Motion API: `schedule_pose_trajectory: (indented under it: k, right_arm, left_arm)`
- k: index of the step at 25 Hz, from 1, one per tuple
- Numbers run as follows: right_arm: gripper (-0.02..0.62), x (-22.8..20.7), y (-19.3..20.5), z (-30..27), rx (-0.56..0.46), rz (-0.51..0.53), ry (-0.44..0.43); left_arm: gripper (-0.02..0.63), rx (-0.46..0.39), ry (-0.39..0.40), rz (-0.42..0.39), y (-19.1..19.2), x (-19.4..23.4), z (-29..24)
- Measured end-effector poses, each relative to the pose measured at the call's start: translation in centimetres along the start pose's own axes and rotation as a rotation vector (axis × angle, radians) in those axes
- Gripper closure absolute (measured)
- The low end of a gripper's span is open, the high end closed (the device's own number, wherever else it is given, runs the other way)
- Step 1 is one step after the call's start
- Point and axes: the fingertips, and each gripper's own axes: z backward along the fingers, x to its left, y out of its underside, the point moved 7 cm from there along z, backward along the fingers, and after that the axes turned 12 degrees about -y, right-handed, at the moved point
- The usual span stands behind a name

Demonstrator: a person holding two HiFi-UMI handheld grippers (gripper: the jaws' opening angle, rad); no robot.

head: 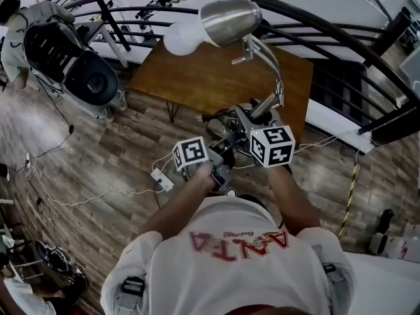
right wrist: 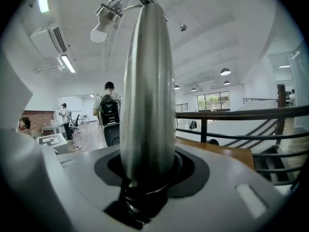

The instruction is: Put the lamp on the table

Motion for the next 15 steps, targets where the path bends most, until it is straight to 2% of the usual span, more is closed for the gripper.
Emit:
schedule_pose_trajectory:
  k: [6,15]
  right_arm:
    - [0.408,-4.9,-0.9,0.4,-0.016,-0.011,0.024]
    - [0.408,-9.5,-0.9,-1.8,-0.004,-0.042,0.078]
  left_arm:
    - [0.468,0.018,0.0,-0.021,-1.1,-1.5,-4.8]
    - [0.468,0.081,-0.001,-0.012,-4.2,-0.9,-9.2]
